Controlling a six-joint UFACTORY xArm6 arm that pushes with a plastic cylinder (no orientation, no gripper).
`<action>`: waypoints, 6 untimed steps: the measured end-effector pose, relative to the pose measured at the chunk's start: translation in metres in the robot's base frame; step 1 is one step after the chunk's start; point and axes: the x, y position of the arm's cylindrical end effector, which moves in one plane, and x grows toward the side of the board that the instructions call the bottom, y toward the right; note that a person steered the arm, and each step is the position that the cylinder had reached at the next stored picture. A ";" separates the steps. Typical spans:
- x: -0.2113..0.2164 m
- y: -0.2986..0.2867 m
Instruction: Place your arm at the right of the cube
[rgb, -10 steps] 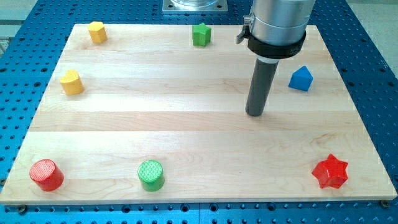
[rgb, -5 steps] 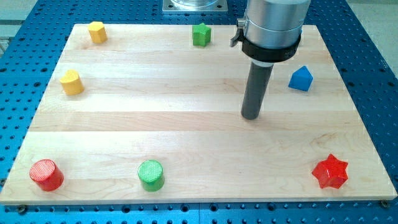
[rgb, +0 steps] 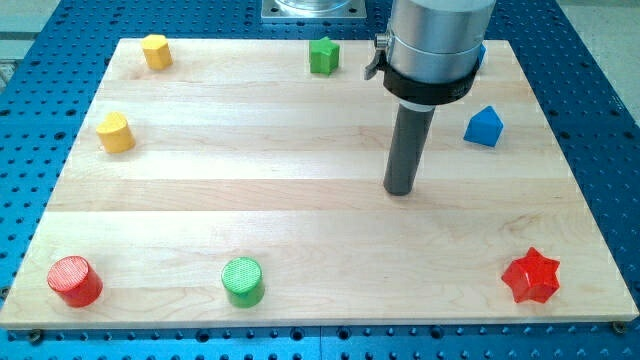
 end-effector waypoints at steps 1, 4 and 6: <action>0.000 -0.001; 0.009 -0.054; -0.031 -0.049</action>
